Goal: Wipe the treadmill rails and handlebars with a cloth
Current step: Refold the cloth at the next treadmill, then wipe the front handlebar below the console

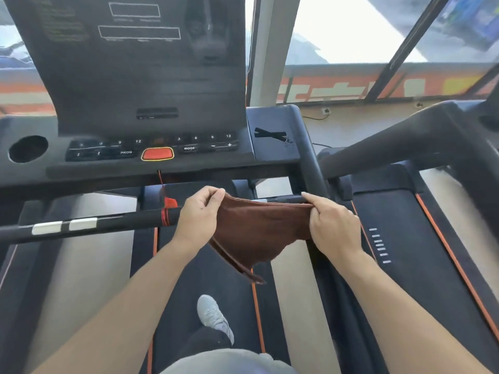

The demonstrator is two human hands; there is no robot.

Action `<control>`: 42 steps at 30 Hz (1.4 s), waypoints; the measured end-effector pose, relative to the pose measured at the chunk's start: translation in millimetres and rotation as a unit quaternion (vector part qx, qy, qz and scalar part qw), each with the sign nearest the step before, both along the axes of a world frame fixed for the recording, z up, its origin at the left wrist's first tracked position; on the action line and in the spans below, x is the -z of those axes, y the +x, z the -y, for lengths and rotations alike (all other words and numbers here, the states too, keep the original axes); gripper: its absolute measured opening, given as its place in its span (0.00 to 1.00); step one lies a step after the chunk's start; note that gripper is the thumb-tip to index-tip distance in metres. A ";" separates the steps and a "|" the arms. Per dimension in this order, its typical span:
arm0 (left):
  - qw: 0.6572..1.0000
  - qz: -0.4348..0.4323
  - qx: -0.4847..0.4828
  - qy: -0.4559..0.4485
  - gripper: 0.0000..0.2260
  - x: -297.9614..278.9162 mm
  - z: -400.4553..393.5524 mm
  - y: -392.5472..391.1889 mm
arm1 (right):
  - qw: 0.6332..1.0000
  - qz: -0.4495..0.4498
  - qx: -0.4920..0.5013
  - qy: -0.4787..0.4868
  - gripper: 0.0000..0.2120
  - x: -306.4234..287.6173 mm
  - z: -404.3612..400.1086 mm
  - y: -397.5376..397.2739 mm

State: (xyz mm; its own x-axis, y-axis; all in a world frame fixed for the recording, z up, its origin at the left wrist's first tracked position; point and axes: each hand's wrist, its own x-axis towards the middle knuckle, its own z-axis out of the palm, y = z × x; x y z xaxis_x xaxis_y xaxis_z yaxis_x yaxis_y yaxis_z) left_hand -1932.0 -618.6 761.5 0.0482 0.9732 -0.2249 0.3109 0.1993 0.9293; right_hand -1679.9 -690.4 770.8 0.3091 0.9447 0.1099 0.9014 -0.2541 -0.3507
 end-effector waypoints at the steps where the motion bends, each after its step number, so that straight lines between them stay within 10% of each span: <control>1: 1.000 0.002 0.003 -0.006 0.11 2.5 -11.1 -1.0 | 1.000 0.002 0.012 0.011 0.21 -4.2 -12.5 1.4; 9: 0.999 -0.017 -0.037 0.004 0.07 5.6 -90.3 -10.4 | 0.993 0.067 0.056 0.074 0.17 -7.1 -105.2 -17.8; 17: 0.982 -0.154 0.103 -0.024 0.05 44.4 -61.4 -51.2 | 0.926 0.110 -0.210 -0.294 0.42 62.6 -91.6 -32.6; 30: 0.935 -0.346 -0.060 0.055 0.11 77.6 -21.5 -99.6 | 0.860 0.065 -0.481 -0.160 0.40 85.9 -135.2 -144.2; 35: 0.932 -0.353 -0.082 0.025 0.11 80.9 -25.4 -91.8 | 0.864 0.074 -0.482 -0.121 0.39 92.7 -136.9 -156.6; 42: 0.929 -0.354 -0.101 0.046 0.13 89.2 -24.5 -88.9 | 0.846 -0.069 -0.352 -0.394 0.30 82.6 -173.0 -51.1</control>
State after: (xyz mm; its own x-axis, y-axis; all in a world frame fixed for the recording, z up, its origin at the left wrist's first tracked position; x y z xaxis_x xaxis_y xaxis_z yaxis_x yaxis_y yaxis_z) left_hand -2020.8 -594.1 672.4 -0.2646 0.9633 -0.0456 0.8158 0.2488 0.5221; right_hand -1731.0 -517.4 688.3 -0.4019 0.6636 -0.6309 0.8909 0.1240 -0.4370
